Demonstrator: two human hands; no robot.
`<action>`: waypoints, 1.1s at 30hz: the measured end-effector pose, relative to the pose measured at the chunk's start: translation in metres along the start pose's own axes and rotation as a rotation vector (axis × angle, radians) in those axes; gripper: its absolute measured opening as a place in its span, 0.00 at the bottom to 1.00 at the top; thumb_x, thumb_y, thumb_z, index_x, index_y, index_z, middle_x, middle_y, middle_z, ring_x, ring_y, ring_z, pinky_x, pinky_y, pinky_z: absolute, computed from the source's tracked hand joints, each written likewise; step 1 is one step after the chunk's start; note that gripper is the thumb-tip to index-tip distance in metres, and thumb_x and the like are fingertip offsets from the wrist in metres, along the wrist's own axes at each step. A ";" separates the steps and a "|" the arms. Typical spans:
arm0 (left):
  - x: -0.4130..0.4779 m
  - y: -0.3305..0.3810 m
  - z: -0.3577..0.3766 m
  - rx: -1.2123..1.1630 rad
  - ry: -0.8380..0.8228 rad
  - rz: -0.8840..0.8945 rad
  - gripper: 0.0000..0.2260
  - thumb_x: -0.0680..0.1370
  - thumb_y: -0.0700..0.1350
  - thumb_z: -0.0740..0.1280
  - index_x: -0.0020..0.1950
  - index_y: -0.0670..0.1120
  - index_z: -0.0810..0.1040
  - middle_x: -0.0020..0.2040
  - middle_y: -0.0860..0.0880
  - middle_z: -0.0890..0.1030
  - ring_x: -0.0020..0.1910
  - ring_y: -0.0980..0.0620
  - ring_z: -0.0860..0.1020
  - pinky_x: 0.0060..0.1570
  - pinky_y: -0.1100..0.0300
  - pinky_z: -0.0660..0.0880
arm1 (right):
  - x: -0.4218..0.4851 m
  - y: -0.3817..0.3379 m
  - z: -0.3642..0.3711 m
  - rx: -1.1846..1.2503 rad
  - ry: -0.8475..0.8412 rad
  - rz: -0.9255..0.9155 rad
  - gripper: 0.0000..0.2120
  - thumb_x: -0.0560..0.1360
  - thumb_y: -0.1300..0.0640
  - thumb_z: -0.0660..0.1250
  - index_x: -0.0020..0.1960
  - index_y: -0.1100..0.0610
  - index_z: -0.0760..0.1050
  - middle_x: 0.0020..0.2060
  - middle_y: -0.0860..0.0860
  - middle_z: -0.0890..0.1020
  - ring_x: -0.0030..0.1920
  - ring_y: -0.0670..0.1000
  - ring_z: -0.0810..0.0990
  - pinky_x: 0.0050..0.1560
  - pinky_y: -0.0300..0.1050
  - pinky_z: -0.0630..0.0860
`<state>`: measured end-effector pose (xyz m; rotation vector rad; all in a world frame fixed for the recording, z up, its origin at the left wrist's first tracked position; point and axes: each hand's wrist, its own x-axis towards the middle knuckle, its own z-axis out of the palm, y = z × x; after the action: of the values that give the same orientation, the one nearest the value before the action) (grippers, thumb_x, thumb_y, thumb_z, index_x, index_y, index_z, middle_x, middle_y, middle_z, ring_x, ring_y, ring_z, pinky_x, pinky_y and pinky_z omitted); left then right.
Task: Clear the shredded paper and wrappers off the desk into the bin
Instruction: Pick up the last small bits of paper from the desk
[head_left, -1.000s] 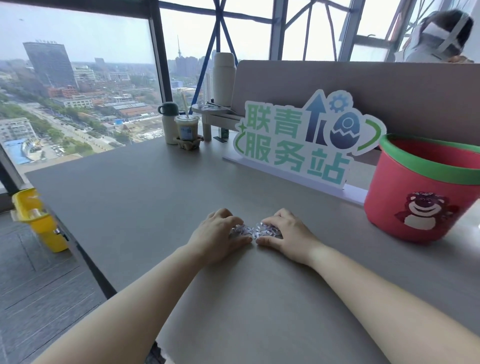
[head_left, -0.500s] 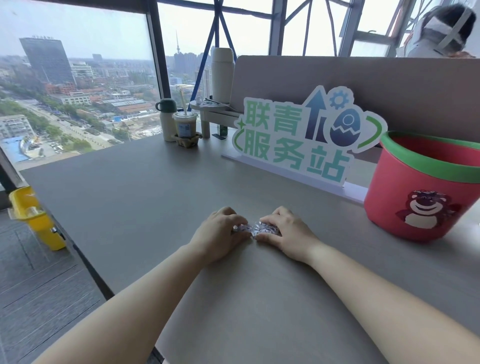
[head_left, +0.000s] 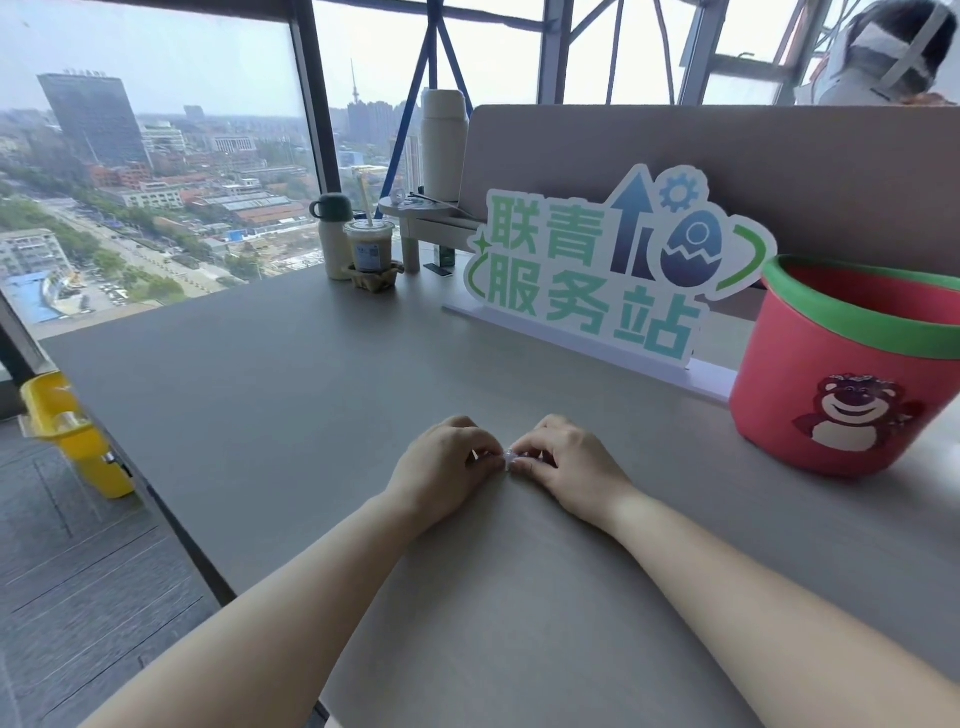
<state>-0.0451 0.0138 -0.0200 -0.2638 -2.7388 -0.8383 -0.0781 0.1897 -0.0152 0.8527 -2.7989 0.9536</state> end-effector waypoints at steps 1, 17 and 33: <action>0.000 0.000 0.000 -0.002 0.002 0.002 0.06 0.74 0.50 0.68 0.47 0.52 0.83 0.43 0.54 0.74 0.38 0.55 0.73 0.45 0.60 0.73 | 0.000 0.000 0.000 -0.001 0.006 0.000 0.08 0.73 0.52 0.68 0.49 0.54 0.81 0.45 0.51 0.77 0.49 0.51 0.77 0.53 0.46 0.73; 0.009 0.004 -0.012 -0.035 0.063 0.060 0.04 0.73 0.45 0.70 0.45 0.48 0.84 0.39 0.53 0.74 0.38 0.50 0.78 0.44 0.58 0.75 | 0.005 -0.002 -0.014 0.045 0.072 0.021 0.04 0.73 0.57 0.68 0.45 0.57 0.81 0.41 0.50 0.76 0.41 0.48 0.75 0.45 0.36 0.67; 0.068 0.087 -0.055 -0.023 0.132 0.279 0.05 0.73 0.43 0.70 0.46 0.45 0.84 0.43 0.47 0.80 0.39 0.51 0.76 0.46 0.59 0.75 | -0.004 -0.010 -0.136 0.011 0.204 0.037 0.05 0.73 0.56 0.69 0.45 0.57 0.81 0.37 0.45 0.78 0.39 0.44 0.76 0.39 0.28 0.69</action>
<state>-0.0770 0.0602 0.0895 -0.5589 -2.4956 -0.7799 -0.0848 0.2636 0.0990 0.6658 -2.6468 1.0009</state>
